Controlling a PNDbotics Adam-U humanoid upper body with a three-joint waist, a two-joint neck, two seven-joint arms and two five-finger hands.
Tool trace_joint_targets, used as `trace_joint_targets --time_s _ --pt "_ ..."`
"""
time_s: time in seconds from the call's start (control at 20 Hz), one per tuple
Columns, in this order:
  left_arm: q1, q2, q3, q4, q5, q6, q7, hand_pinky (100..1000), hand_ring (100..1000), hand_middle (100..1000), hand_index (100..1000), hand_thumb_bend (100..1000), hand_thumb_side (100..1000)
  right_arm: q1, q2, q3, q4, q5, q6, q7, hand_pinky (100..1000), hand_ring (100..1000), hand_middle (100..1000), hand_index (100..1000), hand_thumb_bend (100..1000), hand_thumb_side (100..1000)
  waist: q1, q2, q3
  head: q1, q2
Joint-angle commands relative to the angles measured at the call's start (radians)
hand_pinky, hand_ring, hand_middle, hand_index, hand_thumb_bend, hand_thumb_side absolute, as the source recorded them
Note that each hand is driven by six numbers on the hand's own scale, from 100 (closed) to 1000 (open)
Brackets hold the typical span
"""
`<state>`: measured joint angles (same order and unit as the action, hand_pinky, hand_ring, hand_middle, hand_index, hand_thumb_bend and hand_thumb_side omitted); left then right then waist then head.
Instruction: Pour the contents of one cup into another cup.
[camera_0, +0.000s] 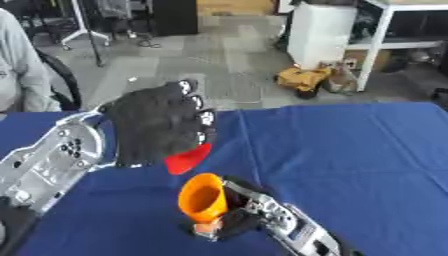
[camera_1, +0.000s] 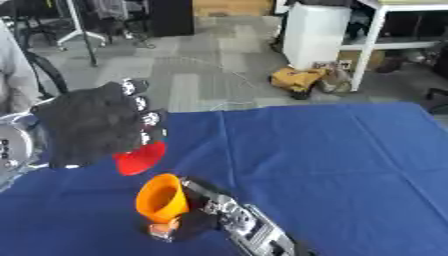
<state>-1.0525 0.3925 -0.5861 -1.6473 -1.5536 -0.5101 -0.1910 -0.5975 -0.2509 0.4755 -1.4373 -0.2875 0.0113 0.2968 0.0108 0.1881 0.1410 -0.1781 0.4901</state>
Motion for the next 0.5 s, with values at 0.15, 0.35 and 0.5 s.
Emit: trace_joint_targets --time_s 0.15,0.35,0.5 --pt "0.008 -0.033 -0.029 0.063 0.018 -0.044 -0.015 496 320 267 639 556 100 -0.013 -0.009 -0.001 -0.007 0.011 0.000 0.007 445 433 425 537 296 100 0.000 -0.015 -0.001 -0.002 -0.001" --pt "0.013 -0.041 -0.033 0.084 0.019 -0.057 -0.013 496 320 267 638 556 100 -0.011 -0.006 0.002 -0.002 0.015 -0.001 0.013 444 433 425 537 296 100 0.000 -0.015 0.000 -0.002 0.000" --pt "0.012 -0.039 -0.029 0.084 0.017 -0.055 -0.011 497 320 267 638 557 100 -0.012 -0.007 -0.001 -0.003 0.016 -0.002 0.012 444 433 425 536 294 100 -0.001 -0.016 0.001 -0.002 -0.002"
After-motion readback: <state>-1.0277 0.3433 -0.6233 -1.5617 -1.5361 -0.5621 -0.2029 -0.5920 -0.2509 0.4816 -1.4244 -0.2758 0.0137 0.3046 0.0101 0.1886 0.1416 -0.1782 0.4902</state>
